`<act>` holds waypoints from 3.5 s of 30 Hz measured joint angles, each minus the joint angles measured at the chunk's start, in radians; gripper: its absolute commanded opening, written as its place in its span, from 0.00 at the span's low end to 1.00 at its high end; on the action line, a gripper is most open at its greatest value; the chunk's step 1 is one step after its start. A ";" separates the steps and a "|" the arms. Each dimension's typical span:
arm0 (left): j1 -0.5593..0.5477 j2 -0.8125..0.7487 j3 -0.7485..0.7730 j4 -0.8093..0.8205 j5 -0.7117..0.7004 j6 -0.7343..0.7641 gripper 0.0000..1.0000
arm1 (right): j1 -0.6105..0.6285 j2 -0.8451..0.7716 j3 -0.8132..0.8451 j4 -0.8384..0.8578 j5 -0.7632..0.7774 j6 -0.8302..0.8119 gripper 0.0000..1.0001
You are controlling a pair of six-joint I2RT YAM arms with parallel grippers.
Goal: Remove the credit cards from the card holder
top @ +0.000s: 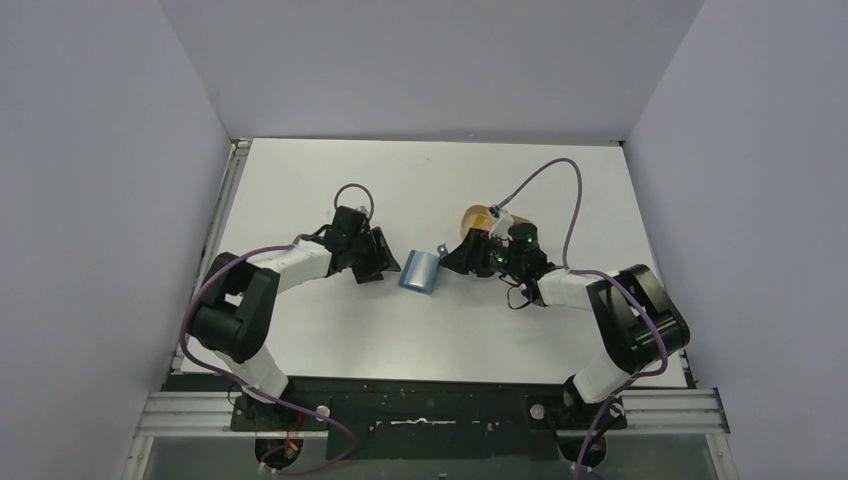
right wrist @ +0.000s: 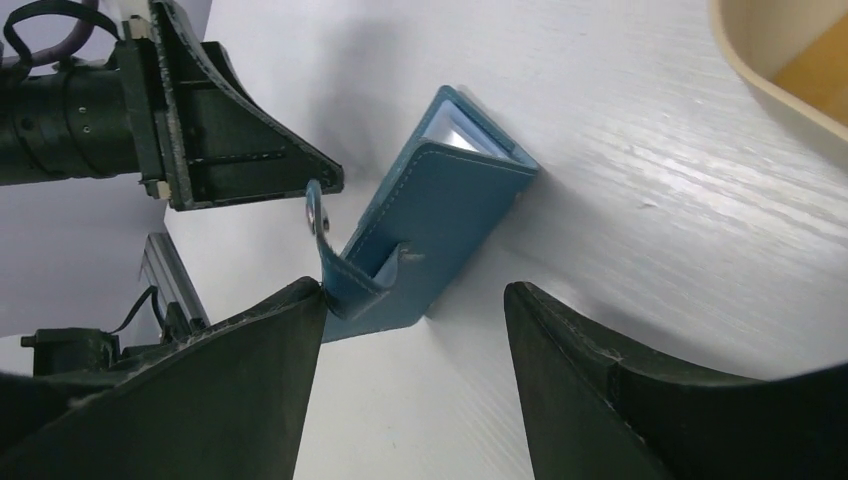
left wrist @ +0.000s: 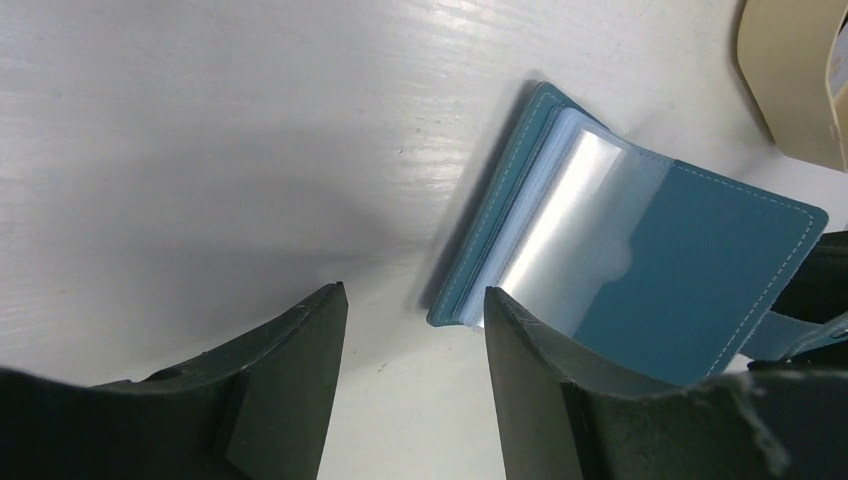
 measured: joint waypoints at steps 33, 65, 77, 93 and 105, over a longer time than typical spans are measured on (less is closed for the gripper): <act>-0.159 0.017 0.194 -0.045 0.000 0.002 0.50 | 0.304 -0.167 0.131 -0.379 0.243 -0.217 0.69; -0.228 0.116 0.274 -0.060 0.002 -0.013 0.50 | 0.379 -0.140 0.191 -0.574 0.584 -0.187 0.33; -0.227 0.129 0.274 -0.055 0.003 -0.021 0.50 | 0.357 -0.140 0.172 -0.576 0.670 -0.115 0.09; -0.214 0.148 0.277 -0.055 0.019 -0.019 0.50 | 0.307 -0.080 0.137 -0.429 0.558 -0.117 0.60; -0.214 0.223 0.340 -0.081 0.020 -0.005 0.50 | 0.330 -0.115 0.082 -0.346 0.504 -0.157 0.62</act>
